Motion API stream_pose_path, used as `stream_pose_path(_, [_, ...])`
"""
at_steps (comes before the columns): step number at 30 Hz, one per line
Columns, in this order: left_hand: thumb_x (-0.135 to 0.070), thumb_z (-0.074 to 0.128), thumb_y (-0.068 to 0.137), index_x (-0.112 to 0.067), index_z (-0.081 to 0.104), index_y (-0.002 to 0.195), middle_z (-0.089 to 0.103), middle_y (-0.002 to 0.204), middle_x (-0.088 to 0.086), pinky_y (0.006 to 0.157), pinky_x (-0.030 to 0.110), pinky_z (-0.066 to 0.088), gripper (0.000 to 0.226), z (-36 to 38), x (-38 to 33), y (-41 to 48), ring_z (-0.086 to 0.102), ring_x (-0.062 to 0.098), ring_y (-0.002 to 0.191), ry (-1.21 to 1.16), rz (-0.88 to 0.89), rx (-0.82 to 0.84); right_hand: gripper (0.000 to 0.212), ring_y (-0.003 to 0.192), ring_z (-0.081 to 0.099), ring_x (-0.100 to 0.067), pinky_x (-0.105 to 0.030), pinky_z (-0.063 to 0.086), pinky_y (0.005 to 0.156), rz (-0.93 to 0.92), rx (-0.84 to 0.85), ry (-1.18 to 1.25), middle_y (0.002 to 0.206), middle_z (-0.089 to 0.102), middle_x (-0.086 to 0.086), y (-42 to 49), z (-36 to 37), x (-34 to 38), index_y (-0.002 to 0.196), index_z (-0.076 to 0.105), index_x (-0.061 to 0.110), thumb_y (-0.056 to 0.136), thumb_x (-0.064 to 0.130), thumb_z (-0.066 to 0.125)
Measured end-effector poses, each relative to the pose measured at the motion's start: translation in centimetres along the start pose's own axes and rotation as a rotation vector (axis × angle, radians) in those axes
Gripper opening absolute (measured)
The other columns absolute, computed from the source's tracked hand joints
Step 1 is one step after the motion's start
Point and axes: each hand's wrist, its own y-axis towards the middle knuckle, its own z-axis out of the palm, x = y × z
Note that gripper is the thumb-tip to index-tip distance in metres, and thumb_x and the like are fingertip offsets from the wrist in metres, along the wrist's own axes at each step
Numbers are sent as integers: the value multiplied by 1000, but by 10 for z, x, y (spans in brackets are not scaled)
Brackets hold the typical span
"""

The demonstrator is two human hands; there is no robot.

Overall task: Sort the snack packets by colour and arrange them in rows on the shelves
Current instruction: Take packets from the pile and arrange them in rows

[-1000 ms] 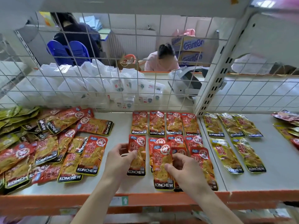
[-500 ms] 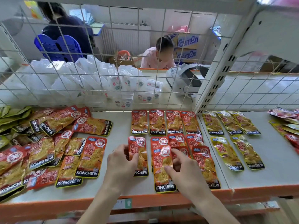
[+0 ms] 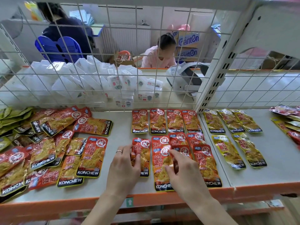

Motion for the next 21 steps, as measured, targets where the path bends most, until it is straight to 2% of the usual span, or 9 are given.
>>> stream_pose_path(2, [-19,67,92,-9,62,120,50,96,-8,74,21,41,31,1,1,-2,51,10,82,9,19,-11,55,126,52,-10,-24,41,109,-14,-2,-30,134,57,6,-1,1,-1,144,47,21,94,32,65])
stream_pose_path(4, [-20,67,92,-9,62,119,50,94,-8,73,20,40,30,2,2,-2,51,10,80,17,26,-15,49,118,56,-8,-23,45,105,-20,-8,-34,128,57,8,-2,2,-2,139,52,21,93,31,66])
stream_pose_path(6, [-19,68,92,-9,62,118,51,92,-7,70,18,37,29,3,3,-2,50,11,79,23,35,-20,44,106,55,-3,-13,45,99,-35,-11,-24,121,53,11,-4,3,-4,134,56,20,93,30,66])
stream_pose_path(8, [-20,68,92,-9,62,118,54,92,-4,70,19,40,29,4,5,-2,52,12,79,24,38,-19,41,100,49,1,3,36,87,-46,-3,-25,120,47,13,-6,4,-6,133,57,19,94,28,66])
stream_pose_path(10, [-19,68,92,-8,62,116,59,94,-1,69,23,44,27,5,7,-3,55,14,79,31,41,-23,39,100,45,2,8,30,80,-50,0,-34,121,45,12,-8,5,-7,131,58,18,94,27,65])
stream_pose_path(13, [-17,69,90,-7,63,111,60,92,3,67,26,44,24,7,9,-3,54,17,76,41,47,-39,35,102,46,1,6,31,82,-75,-7,-44,119,45,12,-10,7,-8,126,61,17,92,26,67])
stream_pose_path(17, [-17,68,91,-7,63,108,61,93,4,67,26,43,21,8,9,-4,54,16,76,56,67,-47,35,110,45,0,2,25,92,-101,-17,-82,119,49,8,-13,12,-11,121,64,15,89,23,72])
stream_pose_path(21, [-18,66,92,-7,61,106,59,94,5,64,31,51,18,9,9,-5,60,23,78,76,95,-56,33,110,51,-5,-3,28,94,-116,-33,-100,115,51,7,-16,15,-14,117,66,14,86,21,75])
